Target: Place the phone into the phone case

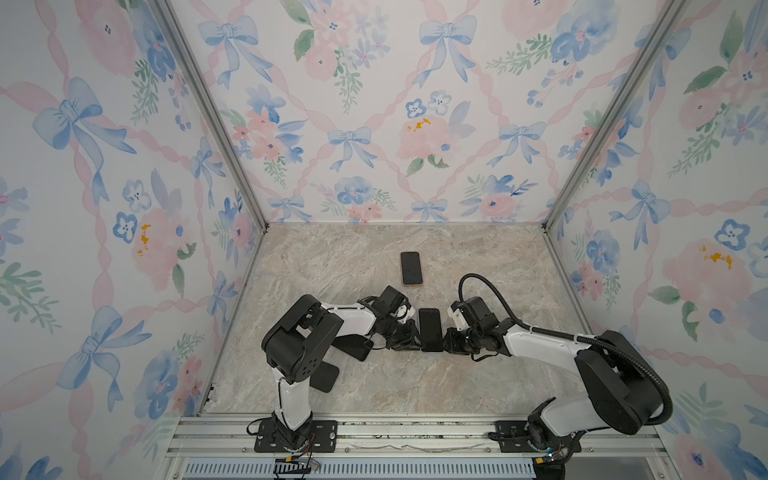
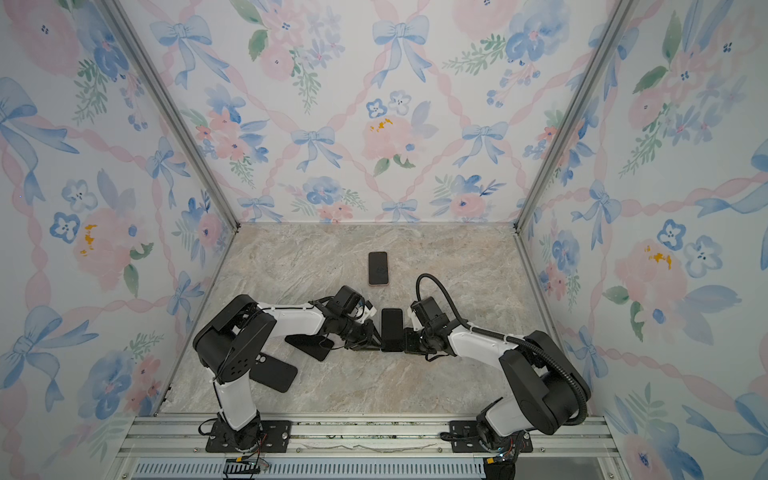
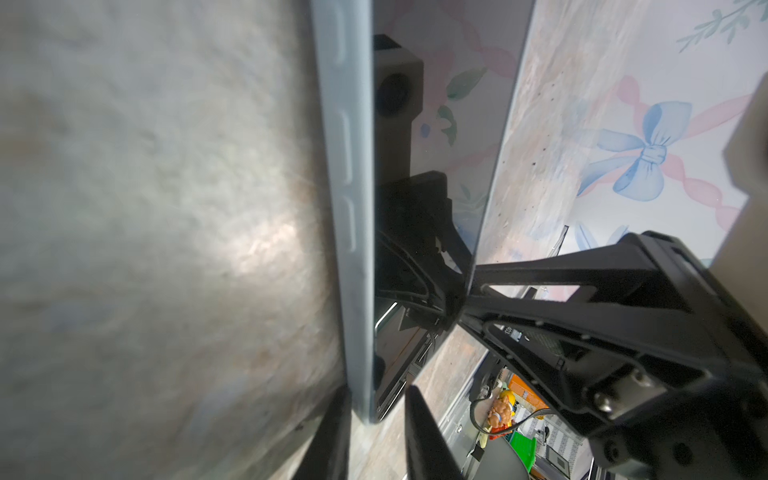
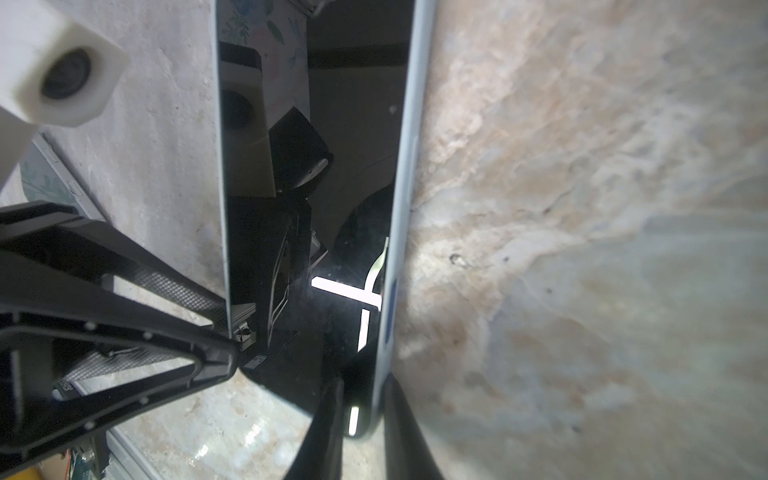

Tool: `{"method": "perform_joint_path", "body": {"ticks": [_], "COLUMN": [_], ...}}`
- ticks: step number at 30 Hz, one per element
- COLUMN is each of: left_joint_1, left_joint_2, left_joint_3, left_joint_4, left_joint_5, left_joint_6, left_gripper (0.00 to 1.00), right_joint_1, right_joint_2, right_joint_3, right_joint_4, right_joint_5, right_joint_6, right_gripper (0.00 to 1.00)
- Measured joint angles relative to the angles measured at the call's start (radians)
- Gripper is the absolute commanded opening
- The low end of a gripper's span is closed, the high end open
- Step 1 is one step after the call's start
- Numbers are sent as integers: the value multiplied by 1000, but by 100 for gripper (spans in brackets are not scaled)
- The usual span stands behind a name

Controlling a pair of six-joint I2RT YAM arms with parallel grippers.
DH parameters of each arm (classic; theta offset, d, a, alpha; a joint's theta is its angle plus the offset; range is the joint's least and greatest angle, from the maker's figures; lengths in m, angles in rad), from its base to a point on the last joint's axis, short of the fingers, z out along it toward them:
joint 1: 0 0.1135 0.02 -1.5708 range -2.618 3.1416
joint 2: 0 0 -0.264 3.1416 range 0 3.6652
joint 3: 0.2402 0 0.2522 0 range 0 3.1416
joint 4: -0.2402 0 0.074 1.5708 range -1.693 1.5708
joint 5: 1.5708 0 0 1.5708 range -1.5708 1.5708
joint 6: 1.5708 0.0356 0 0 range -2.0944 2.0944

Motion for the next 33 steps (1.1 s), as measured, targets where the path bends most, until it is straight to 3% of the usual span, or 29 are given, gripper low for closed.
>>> {"method": "perform_joint_path", "body": {"ticks": [6, 16, 18, 22, 33], "left_joint_1": [-4, -5, -5, -16, 23], "left_joint_2": [5, 4, 3, -1, -122], "left_joint_3": [17, 38, 38, 40, 39], "left_joint_4": [-40, -89, -89, -96, -197], "left_joint_5": [-22, -34, -35, -57, -173], "left_joint_6": [4, 3, 3, 11, 85], "left_gripper": [12, 8, 10, 15, 39], "right_joint_1": [6, 13, 16, 41, 143], "right_joint_2": [-1, -7, -9, -26, -5], "right_joint_3": [-6, -14, -14, -2, 208], "right_joint_4": [12, 26, 24, -16, -271], "right_joint_5": [6, 17, 24, 48, 254], "right_joint_6": [11, 23, 22, 9, 18], "right_gripper": [19, 19, 24, 45, 64]}}
